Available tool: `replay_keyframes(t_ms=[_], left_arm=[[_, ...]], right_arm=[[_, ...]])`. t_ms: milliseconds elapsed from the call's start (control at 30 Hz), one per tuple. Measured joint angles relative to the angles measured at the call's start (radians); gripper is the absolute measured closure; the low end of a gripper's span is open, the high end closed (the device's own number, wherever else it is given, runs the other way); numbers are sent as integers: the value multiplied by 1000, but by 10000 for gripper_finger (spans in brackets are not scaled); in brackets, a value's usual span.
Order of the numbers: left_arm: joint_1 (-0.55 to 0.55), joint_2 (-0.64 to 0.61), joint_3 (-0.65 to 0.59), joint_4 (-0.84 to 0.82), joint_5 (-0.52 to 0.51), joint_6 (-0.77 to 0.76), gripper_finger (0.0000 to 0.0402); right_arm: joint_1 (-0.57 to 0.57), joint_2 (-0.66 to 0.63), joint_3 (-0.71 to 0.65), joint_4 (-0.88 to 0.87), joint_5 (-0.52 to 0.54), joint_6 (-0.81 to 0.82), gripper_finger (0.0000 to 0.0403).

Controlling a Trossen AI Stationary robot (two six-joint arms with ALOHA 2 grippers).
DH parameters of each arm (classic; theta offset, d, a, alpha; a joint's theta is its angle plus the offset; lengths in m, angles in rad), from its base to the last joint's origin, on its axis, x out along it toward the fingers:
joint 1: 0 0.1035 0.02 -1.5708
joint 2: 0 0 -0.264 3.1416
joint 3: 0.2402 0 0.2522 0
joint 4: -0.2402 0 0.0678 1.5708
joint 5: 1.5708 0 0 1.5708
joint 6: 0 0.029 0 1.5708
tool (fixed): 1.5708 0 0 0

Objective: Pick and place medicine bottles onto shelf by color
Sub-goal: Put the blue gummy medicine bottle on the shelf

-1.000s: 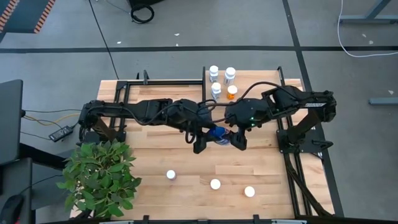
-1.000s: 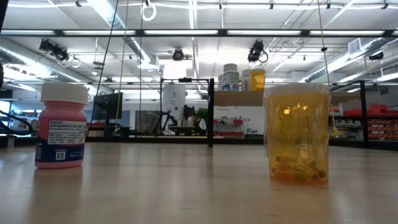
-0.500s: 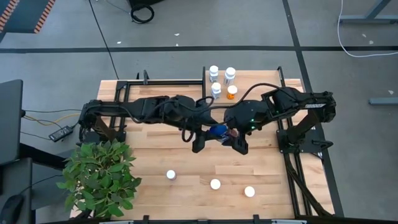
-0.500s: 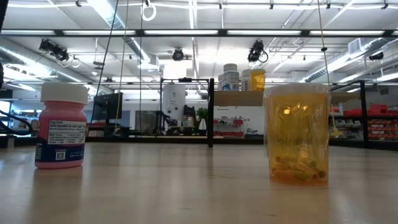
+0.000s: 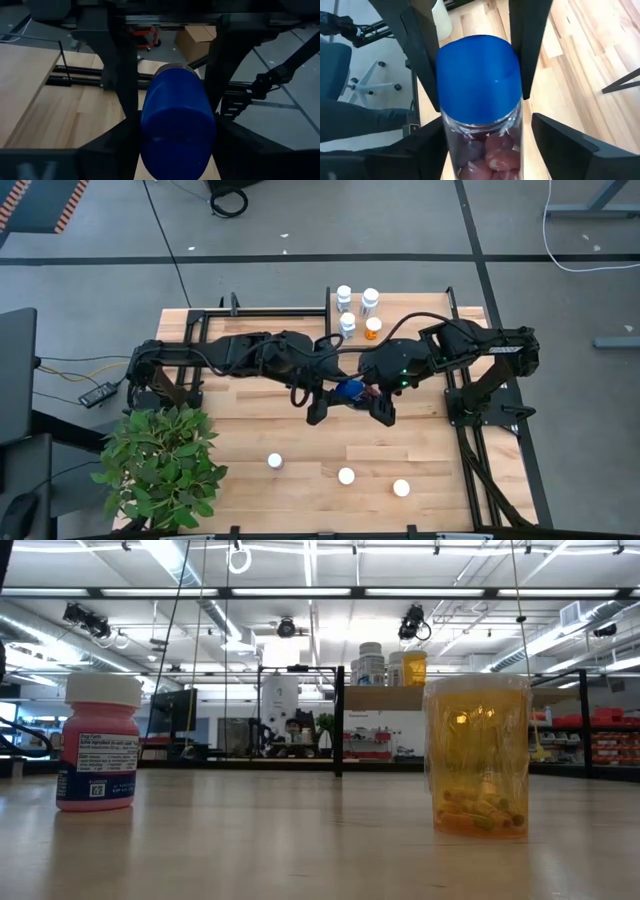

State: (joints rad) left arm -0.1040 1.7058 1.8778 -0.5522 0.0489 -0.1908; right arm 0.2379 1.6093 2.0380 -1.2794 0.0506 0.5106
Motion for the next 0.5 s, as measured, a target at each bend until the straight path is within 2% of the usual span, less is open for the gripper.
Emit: replay_keyframes(t_ms=[133, 500], left_arm=[[-2, 0, 0, 0, 2, -6, 185], [-5, 0, 0, -1, 2, -7, 192]], right_arm=[[-4, 0, 0, 35, 0, -13, 144], [-6, 0, 0, 45, -7, -21, 173]])
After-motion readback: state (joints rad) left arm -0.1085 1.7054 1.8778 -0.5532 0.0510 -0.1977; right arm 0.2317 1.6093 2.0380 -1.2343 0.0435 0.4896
